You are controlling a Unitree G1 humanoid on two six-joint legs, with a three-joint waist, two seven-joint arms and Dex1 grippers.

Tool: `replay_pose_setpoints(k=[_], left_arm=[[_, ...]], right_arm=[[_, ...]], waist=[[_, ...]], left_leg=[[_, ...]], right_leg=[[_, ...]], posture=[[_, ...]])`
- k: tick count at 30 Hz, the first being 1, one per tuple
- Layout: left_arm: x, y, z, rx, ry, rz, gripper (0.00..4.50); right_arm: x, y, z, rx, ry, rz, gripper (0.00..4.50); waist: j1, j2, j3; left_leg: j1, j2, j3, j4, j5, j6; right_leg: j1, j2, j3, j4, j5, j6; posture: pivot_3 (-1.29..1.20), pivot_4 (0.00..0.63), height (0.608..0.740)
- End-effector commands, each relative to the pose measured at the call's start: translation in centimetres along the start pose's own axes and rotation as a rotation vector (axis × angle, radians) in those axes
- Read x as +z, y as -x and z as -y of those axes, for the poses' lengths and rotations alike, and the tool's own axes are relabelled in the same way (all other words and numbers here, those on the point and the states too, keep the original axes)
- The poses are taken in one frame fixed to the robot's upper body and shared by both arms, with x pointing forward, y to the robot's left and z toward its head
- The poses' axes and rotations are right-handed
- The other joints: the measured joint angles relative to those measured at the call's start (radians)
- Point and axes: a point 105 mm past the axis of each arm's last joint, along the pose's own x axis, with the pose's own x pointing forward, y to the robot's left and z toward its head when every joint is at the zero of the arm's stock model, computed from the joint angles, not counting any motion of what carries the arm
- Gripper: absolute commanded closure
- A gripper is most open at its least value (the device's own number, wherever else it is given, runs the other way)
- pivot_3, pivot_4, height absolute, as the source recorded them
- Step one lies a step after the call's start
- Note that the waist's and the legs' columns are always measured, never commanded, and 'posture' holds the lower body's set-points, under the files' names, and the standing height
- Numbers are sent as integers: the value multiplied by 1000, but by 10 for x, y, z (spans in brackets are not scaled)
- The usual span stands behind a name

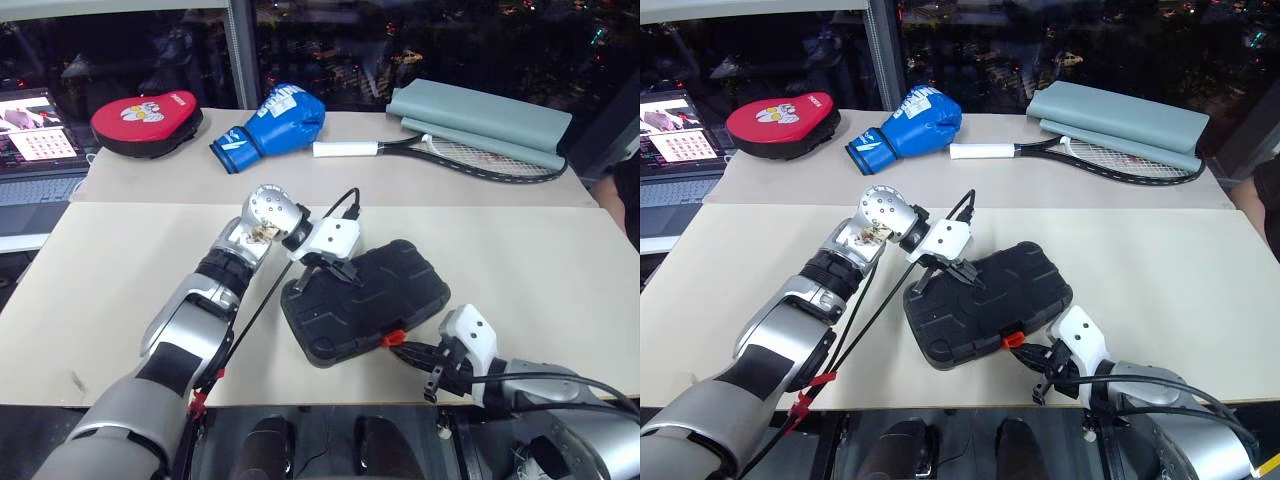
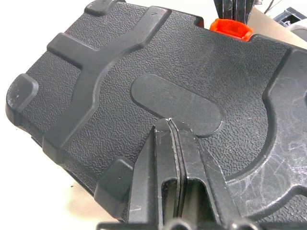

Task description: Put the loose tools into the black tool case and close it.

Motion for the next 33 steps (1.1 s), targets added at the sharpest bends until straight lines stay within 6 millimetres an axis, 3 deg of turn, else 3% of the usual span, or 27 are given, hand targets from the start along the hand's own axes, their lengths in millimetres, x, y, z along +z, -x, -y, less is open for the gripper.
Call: replay_pose_setpoints(k=[1,12,14,15,17,21,27,29,33], left_arm=[[-8,-16,14,-81,11,-26,4436],[-12,-22,18,-74,10,-20,4436],[-12,-9,13,-25,87,21,4436],[-11,2,10,13,148,55,4220],[-11,22,8,71,227,101,3847],[-16,64,16,167,327,131,2305],[-23,127,61,258,450,60,215],[-24,141,79,259,489,18,0],[-25,158,129,217,579,-115,0]], right_arm=[[35,11,9,-41,119,95,4500],[45,16,10,-27,152,92,4500],[45,25,10,-26,151,87,4500],[45,33,11,-27,152,85,4500],[45,48,12,-11,146,78,3925],[49,84,16,13,155,62,2701],[51,131,19,101,139,-7,699],[51,139,22,119,135,-24,60],[54,141,32,135,141,-22,60]], waist=[[0,0,0],[7,2,-2],[15,3,-2],[17,3,-2],[14,3,-2],[-8,3,-2],[-14,4,-1],[-14,3,-1],[-17,4,-1]], left_leg=[[0,0,0,0,0,0],[3,0,-1,0,0,0],[2,0,-3,0,-1,1],[1,-1,-3,0,-2,2],[-1,-2,-2,0,-3,3],[-5,-2,0,-1,-3,4],[-3,1,-1,-1,-3,4],[-2,1,-1,-1,-3,4],[-1,1,0,-2,-3,3]], right_leg=[[0,0,0,0,0,0],[4,0,-1,-2,-1,1],[5,0,-3,-4,-1,1],[5,-1,-3,-4,-1,1],[4,-2,-2,-4,-2,3],[-3,-2,0,-1,-1,2],[-3,0,0,0,-1,0],[-2,-1,0,0,0,0],[-2,-3,0,-3,-1,1]], posture=[[0,150,736],[0,150,736],[0,150,736],[0,150,736],[0,150,736],[0,150,736],[0,150,736],[0,150,736],[0,150,736]])
